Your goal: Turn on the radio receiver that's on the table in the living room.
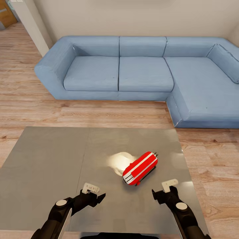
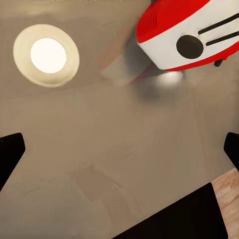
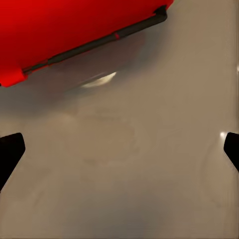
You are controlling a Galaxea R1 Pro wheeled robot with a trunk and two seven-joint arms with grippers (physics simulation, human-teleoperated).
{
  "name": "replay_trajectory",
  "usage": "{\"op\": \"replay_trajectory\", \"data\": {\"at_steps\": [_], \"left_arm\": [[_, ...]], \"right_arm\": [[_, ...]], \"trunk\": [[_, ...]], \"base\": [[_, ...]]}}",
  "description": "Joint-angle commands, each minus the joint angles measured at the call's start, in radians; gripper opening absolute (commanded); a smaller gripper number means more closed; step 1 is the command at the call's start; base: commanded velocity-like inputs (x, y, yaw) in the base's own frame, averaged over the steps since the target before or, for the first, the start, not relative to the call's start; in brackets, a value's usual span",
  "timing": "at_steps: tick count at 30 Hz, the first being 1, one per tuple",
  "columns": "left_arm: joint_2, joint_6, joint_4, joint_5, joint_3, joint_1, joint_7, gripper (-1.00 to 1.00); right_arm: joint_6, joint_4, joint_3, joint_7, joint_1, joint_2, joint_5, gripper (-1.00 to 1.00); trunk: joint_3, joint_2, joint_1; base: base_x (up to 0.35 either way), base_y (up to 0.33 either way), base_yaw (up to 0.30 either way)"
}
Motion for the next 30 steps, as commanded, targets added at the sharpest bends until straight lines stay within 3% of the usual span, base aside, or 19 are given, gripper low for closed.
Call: {"op": "replay_trajectory", "data": {"at_steps": [1, 18, 20, 23, 26, 30], "left_arm": [[0.0, 0.0, 0.0, 0.0, 0.0, 0.0, 0.0, 1.0], [-0.001, 0.0, 0.0, 0.0, 0.0, 0.0, 0.001, 1.0], [-0.001, 0.0, 0.0, 0.0, 0.0, -0.001, 0.001, 1.0], [-0.001, 0.0, 0.0, 0.0, 0.0, 0.0, 0.001, 1.0], [-0.001, 0.0, 0.0, 0.0, 0.0, 0.0, 0.002, 1.0], [-0.001, 0.0, 0.0, 0.0, 0.0, 0.0, 0.001, 1.0]], "right_arm": [[0.001, 0.001, 0.0, 0.0, -0.005, 0.0, 0.0, 1.0], [0.01, -0.003, 0.002, -0.002, -0.031, 0.002, 0.002, 1.0], [0.015, 0.0, 0.002, -0.003, -0.077, 0.019, -0.001, 1.0], [0.042, -0.002, 0.001, -0.021, -0.136, 0.066, -0.001, 1.0], [0.092, -0.006, 0.0, -0.081, -0.192, 0.131, -0.007, 1.0], [0.109, -0.007, 0.0, -0.136, -0.218, 0.164, -0.03, 1.0]], "trunk": [[0.0, 0.0, 0.0], [0.0, 0.0, 0.0], [0.0, 0.0, 0.0], [0.0, 0.0, 0.0], [0.0, 0.0, 0.0], [0.0, 0.0, 0.0]], "base": [[0.0, 0.0, 0.0], [0.0, 0.0, 0.0], [0.0, 0.0, 0.0], [0.0, 0.0, 0.0], [0.0, 0.0, 0.0], [0.0, 0.0, 0.0]]}}
